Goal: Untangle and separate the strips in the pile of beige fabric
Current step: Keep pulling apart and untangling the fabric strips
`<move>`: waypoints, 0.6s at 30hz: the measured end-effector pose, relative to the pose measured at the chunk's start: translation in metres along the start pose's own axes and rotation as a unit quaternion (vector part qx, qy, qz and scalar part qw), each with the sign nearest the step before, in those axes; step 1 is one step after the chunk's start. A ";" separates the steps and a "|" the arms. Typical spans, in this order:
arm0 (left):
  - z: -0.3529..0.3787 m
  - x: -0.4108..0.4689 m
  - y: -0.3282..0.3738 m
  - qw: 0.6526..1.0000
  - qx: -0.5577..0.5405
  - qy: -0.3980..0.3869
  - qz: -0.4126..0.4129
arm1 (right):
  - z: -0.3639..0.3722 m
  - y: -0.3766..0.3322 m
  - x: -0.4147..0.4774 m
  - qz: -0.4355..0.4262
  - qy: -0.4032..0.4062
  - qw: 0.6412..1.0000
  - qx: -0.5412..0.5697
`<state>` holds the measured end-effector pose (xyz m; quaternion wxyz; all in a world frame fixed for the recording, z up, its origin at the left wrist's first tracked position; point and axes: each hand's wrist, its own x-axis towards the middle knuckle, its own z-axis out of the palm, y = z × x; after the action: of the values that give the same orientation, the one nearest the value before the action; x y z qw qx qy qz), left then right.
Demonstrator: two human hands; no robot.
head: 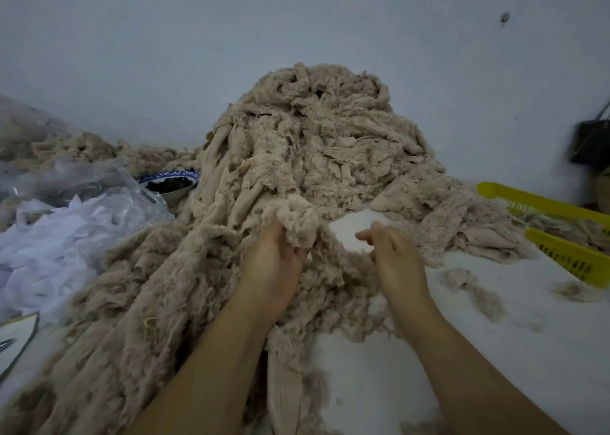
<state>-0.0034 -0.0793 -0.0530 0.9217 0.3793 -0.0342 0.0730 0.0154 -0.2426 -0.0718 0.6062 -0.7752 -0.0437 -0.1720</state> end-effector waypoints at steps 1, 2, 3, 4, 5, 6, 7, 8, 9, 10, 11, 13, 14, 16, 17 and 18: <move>0.000 0.000 -0.002 0.999 0.031 -0.007 0.005 | 0.000 -0.003 -0.002 -0.027 -0.041 0.999 0.006; -0.001 0.001 -0.003 0.998 0.055 -0.016 0.010 | 0.002 -0.005 -0.003 -0.036 -0.089 0.995 0.003; -0.002 0.000 -0.005 0.997 0.073 -0.020 0.015 | 0.005 -0.006 -0.006 -0.044 -0.137 0.989 -0.018; -0.002 0.000 -0.006 0.996 0.086 -0.022 0.017 | 0.010 -0.006 -0.008 -0.064 -0.177 0.981 -0.055; -0.002 -0.001 -0.006 0.995 0.094 -0.024 0.017 | 0.015 -0.002 -0.009 -0.088 -0.194 0.973 -0.093; -0.002 -0.002 -0.006 0.995 0.093 -0.026 0.018 | 0.018 0.001 -0.010 -0.096 -0.194 0.971 -0.104; -0.002 -0.002 -0.005 0.996 0.086 -0.027 0.022 | 0.019 0.000 -0.009 -0.082 -0.182 0.977 -0.080; -0.002 -0.002 -0.004 0.996 0.083 -0.021 0.027 | 0.017 -0.002 -0.007 -0.043 -0.162 0.986 -0.015; -0.002 -0.002 -0.004 0.994 0.105 -0.004 0.033 | 0.013 -0.005 -0.003 0.010 -0.151 0.984 0.090; -0.001 -0.003 -0.004 0.985 0.168 0.023 0.039 | 0.010 -0.005 0.001 0.055 -0.156 0.966 0.197; -0.001 -0.003 -0.006 0.959 0.273 0.051 0.050 | 0.008 -0.006 0.003 0.088 -0.172 0.944 0.269; -0.002 -0.005 -0.011 0.885 0.455 0.045 0.088 | 0.012 -0.005 0.002 0.070 -0.223 0.945 0.228; -0.002 -0.006 -0.013 0.863 0.495 0.003 0.103 | 0.015 0.001 0.001 0.048 -0.224 0.958 0.170; -0.004 -0.006 -0.015 0.827 0.544 -0.071 0.124 | 0.016 0.001 0.000 0.053 -0.194 0.971 0.133; -0.005 -0.005 -0.014 0.812 0.565 -0.084 0.125 | 0.015 0.002 0.002 0.075 -0.179 0.969 0.153; -0.006 -0.005 -0.011 0.803 0.577 -0.084 0.123 | 0.013 0.005 0.004 0.091 -0.171 0.969 0.151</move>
<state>-0.0067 -0.0834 -0.0658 0.5096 0.8384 -0.1089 0.1599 0.0239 -0.2321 -0.0782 0.7131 -0.6932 -0.1011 0.0275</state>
